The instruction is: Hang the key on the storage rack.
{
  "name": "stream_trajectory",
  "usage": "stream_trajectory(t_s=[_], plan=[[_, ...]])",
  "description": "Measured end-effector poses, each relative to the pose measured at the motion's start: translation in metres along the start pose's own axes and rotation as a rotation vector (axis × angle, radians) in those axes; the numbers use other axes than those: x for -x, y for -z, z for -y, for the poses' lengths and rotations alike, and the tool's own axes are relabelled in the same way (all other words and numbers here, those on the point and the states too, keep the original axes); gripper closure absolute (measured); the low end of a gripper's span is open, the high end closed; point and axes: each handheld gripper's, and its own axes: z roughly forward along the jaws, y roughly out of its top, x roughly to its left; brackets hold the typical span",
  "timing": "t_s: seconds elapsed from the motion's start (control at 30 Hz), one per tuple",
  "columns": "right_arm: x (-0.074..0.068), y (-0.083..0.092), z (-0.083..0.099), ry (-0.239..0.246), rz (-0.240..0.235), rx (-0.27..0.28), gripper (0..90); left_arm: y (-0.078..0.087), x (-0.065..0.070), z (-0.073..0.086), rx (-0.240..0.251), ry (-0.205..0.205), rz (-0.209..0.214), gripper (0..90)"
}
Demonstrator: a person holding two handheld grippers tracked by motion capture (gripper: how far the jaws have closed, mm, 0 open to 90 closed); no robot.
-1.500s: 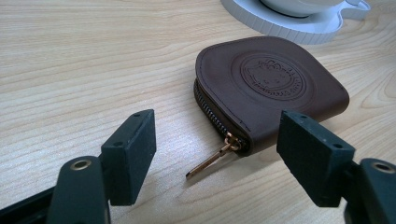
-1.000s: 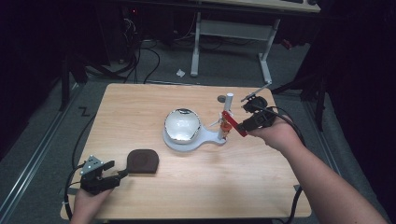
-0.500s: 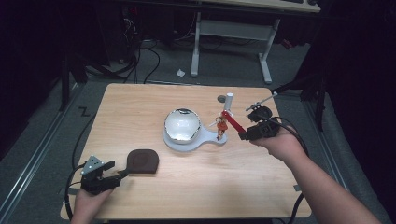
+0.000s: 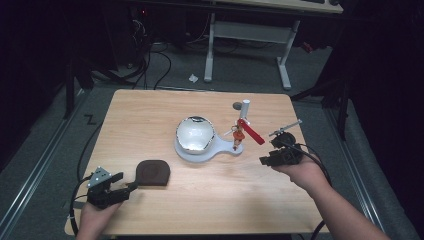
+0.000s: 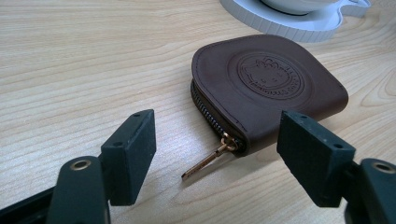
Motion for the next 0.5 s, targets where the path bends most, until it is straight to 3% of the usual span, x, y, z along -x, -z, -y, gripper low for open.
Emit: stream_trajectory(t_s=[0.5], plan=[[0.007,-0.044,0.069,-0.033,0.025,0.09,48.5,-0.001,0.003,0.0,-0.005,-0.008,0.003,28.7]])
